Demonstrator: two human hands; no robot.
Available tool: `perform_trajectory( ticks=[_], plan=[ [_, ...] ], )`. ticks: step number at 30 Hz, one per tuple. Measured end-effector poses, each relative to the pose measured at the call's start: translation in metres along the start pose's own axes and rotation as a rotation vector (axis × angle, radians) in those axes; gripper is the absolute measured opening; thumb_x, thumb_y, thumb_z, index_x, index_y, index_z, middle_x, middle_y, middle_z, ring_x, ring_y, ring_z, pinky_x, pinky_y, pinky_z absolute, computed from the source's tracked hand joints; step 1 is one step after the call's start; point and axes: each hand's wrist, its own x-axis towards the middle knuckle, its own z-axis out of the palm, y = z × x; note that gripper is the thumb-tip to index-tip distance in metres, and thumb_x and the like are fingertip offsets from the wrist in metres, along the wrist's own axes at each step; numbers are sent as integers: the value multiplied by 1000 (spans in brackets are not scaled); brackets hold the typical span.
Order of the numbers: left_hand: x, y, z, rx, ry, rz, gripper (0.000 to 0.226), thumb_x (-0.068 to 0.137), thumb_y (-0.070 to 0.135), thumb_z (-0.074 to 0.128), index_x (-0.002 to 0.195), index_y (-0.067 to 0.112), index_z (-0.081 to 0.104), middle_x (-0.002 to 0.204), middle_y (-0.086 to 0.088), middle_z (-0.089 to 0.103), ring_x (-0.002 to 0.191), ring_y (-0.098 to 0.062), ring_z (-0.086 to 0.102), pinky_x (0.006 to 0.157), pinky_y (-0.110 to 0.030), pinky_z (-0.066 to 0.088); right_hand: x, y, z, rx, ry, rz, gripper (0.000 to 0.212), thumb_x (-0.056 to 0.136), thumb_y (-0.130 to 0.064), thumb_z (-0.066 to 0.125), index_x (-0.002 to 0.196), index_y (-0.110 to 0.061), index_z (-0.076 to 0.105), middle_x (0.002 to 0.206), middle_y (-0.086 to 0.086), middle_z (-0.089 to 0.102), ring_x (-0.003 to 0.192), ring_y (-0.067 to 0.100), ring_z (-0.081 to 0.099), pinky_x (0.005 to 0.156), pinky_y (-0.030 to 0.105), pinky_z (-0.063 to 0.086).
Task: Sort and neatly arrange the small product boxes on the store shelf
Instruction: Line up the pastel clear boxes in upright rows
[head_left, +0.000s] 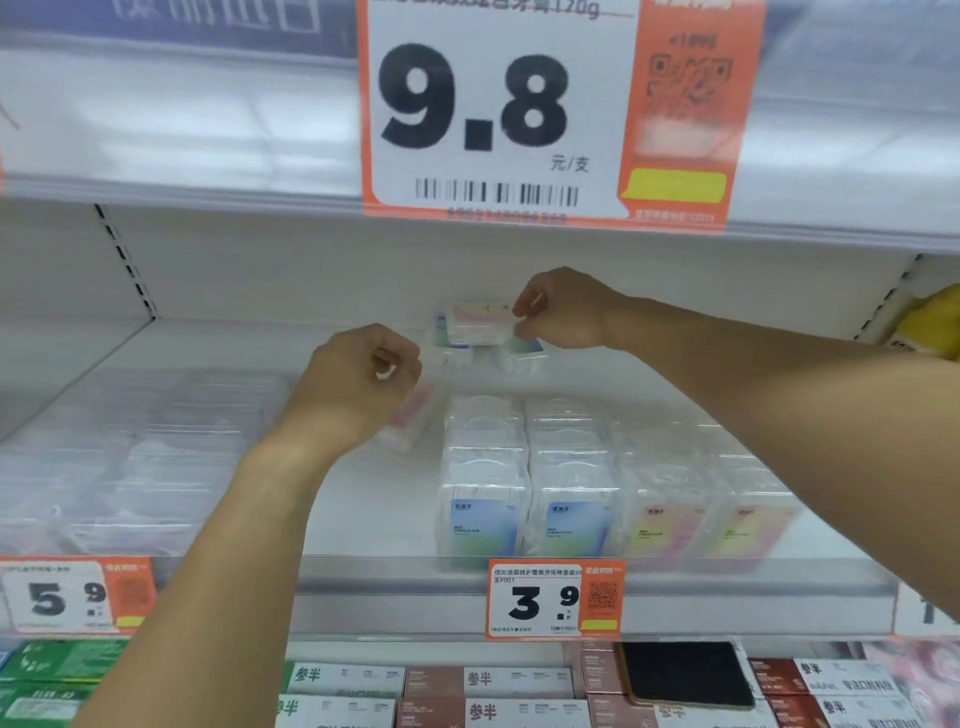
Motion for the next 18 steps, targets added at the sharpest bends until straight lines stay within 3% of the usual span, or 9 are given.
perform_trajectory(
  ticks=[3, 6, 8, 13, 16, 18],
  plan=[
    [-1, -12, 1, 275, -164, -104, 48, 87, 41, 65, 132, 34, 50, 131, 1, 51, 123, -19, 48, 84, -27, 40, 22, -11, 12, -46, 28, 9, 42, 98, -36, 55, 135, -17, 51, 138, 8, 53, 110, 23, 55, 88, 29, 42],
    [-1, -19, 0, 326, -242, -144, 65, 82, 47, 69, 139, 41, 38, 122, 3, 52, 109, -20, 54, 81, -27, 43, 43, -15, 27, -87, 12, 113, 70, 100, -51, 43, 153, -8, 24, 148, 13, 45, 127, 32, 50, 100, 36, 42],
    [-2, -20, -1, 316, -253, -154, 66, 81, 46, 71, 138, 42, 39, 118, 2, 55, 100, -20, 57, 78, -26, 44, 52, -15, 36, -137, 58, 175, 90, 96, -58, 48, 154, -1, 10, 147, 18, 43, 127, 34, 51, 98, 37, 44],
    [-3, -20, -2, 244, -236, -172, 83, 73, 31, 80, 143, 32, 34, 112, 5, 59, 97, -17, 59, 76, -23, 43, 55, -14, 32, 28, 121, 209, 104, 78, -53, 76, 146, 5, 23, 139, 16, 48, 125, 32, 53, 98, 35, 49],
    [-2, -19, -4, 247, -219, -181, 97, 69, 28, 84, 149, 25, 29, 122, 3, 54, 100, -16, 52, 78, -22, 40, 49, -6, 27, 220, 116, 186, 74, 70, -39, 87, 123, 0, 53, 124, 15, 61, 106, 31, 65, 86, 40, 59],
    [-3, -18, -4, 298, -223, -174, 96, 66, 23, 85, 146, 23, 34, 127, 0, 44, 96, -15, 50, 70, -20, 40, 39, -4, 25, 380, 130, 154, 60, 71, -24, 89, 116, -1, 58, 120, 13, 60, 104, 32, 66, 80, 46, 61]
  ],
)
